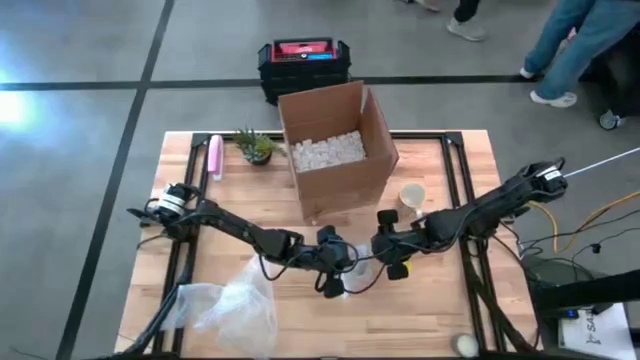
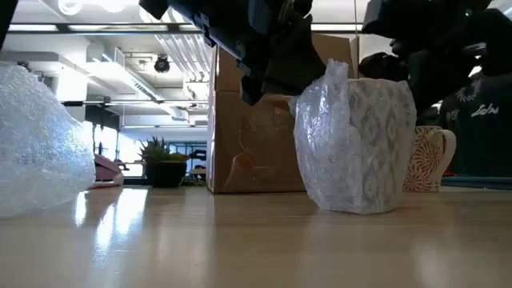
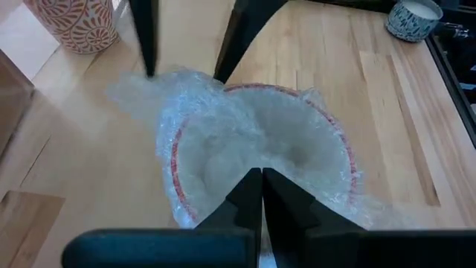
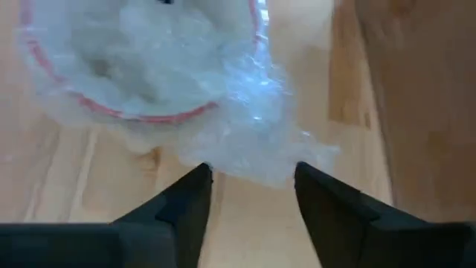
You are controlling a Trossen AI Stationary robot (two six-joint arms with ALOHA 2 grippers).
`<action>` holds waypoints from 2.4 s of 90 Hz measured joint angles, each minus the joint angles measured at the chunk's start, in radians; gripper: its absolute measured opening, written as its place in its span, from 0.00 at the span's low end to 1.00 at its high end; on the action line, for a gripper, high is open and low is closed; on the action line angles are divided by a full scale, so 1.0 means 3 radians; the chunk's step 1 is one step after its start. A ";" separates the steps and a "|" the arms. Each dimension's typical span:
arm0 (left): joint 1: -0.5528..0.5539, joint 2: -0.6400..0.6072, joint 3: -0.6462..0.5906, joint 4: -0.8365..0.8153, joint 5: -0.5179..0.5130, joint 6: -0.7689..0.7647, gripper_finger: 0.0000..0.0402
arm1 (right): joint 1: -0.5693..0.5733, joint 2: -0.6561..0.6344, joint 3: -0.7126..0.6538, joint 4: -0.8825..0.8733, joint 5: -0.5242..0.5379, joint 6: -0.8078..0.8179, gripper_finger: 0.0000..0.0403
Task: Wrap mug
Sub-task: Wrap the gray mug with bubble wrap
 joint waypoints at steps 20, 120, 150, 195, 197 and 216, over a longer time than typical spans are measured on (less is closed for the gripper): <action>0.0000 0.0000 0.0000 0.0004 0.0000 0.0000 0.00 | 0.0000 -0.0033 0.0015 -0.0018 -0.0096 -0.0150 0.02; -0.0010 0.0000 -0.0009 0.0008 -0.0023 0.0013 0.00 | 0.0007 0.1221 0.1303 -0.0885 -0.0179 -0.0066 0.00; -0.0014 -0.0006 -0.0013 -0.0035 -0.0017 0.0049 0.00 | 0.0003 0.1366 0.1373 -0.0894 -0.0299 -0.0201 0.00; -0.0001 -0.0004 0.0010 -0.0024 0.0024 0.0009 0.00 | 0.0003 0.0601 0.1366 -0.0985 -0.0193 -0.0003 0.00; -0.0001 -0.0004 0.0010 -0.0024 0.0024 0.0010 0.00 | 0.0004 0.0568 0.1366 -0.1015 -0.0188 0.0006 0.00; -0.0004 -0.0004 0.0008 -0.0023 0.0008 0.0005 0.00 | -0.0030 0.0368 0.1273 -0.1184 0.0061 0.0171 0.00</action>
